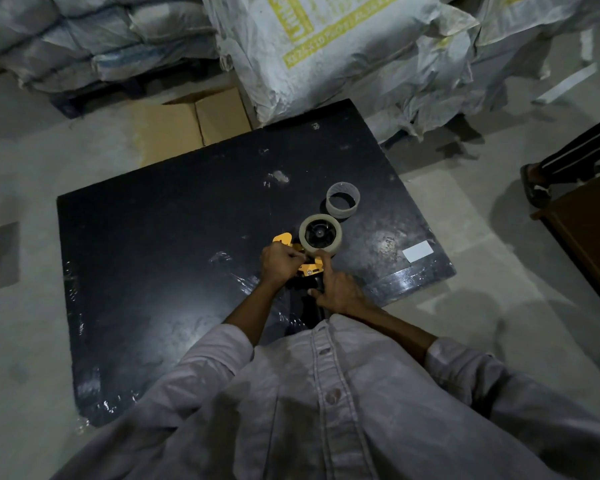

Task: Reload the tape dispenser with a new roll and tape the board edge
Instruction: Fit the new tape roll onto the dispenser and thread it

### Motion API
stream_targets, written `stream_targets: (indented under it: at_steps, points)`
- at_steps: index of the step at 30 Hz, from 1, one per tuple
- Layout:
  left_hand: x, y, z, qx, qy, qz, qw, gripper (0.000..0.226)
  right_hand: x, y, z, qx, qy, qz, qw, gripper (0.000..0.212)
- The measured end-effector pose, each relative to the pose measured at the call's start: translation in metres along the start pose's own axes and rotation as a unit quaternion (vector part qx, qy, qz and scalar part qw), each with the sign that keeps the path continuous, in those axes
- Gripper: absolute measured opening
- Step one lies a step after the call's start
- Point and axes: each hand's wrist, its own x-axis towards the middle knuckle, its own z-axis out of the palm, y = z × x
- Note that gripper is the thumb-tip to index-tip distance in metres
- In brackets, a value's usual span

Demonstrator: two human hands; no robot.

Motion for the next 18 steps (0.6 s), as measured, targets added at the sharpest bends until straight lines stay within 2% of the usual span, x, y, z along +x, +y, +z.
stream_targets:
  at_steps: [10, 14, 18]
  points:
    - [-0.009, -0.012, -0.003, 0.172, -0.011, 0.096, 0.980, 0.025, -0.007, -0.005, -0.007, -0.013, 0.009, -0.010, 1.000, 0.093]
    - [-0.013, -0.028, 0.004, 0.154, 0.004, 0.122, 0.981, 0.038, -0.008, -0.004, -0.007, -0.013, 0.015, -0.017, 1.000, 0.091]
    - [-0.025, -0.044, 0.000, 0.099, 0.012, 0.157, 0.982, 0.035, -0.003, -0.002, -0.005, 0.008, 0.023, -0.005, 1.000, 0.091]
